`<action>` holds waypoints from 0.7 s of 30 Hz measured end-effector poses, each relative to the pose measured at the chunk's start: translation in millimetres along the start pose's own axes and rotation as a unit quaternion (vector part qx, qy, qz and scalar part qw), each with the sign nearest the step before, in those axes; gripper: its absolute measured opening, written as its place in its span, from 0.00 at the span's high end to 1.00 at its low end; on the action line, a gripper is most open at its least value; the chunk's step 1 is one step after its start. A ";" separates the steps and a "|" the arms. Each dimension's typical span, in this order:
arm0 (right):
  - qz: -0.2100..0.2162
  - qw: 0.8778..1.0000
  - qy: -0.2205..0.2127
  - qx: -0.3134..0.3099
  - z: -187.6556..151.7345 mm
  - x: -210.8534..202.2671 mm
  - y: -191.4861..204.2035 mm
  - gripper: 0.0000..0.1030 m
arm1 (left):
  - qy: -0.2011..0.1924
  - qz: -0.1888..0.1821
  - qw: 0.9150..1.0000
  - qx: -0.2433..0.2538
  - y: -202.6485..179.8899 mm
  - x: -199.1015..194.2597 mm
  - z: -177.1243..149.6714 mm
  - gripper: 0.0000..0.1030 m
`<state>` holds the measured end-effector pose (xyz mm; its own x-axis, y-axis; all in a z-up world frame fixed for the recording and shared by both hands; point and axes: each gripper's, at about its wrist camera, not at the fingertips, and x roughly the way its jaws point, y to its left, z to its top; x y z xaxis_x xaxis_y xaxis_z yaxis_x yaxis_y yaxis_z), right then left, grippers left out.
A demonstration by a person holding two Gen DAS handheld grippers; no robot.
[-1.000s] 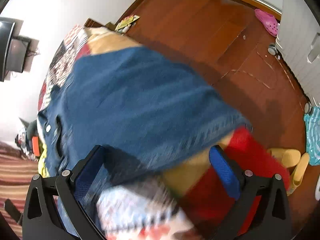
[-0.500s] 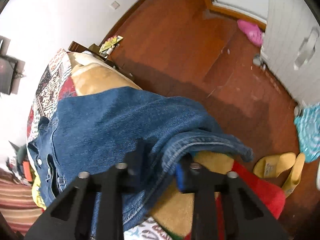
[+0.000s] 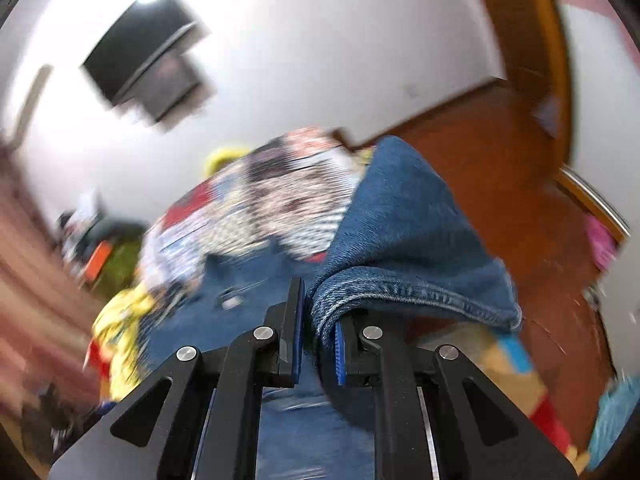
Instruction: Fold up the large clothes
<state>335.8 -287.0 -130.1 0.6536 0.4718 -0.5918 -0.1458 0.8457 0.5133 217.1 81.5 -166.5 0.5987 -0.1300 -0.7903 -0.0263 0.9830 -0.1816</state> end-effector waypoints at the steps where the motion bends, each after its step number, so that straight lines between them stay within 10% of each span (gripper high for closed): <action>1: 0.008 1.000 0.011 -0.011 -6.3 5.8 9.9 0.89 | 0.001 -0.003 1.000 0.002 -2.0 -0.1 -0.3 0.09; 11: -0.020 0.974 0.219 -0.050 -99.8 97.8 21.4 0.87 | -0.001 -0.016 0.999 0.041 -38.4 -2.9 6.0 0.09; 21: -0.077 0.992 0.095 -0.022 -69.4 10.4 -27.5 0.77 | -0.010 -0.057 0.989 0.140 -131.1 10.2 55.2 0.09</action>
<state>295.0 -288.1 -193.5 0.5196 0.3708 -0.7698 -0.0900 0.9197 0.3822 270.8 -41.6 -118.5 0.6006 -0.2428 -0.7618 0.2628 0.9598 -0.0987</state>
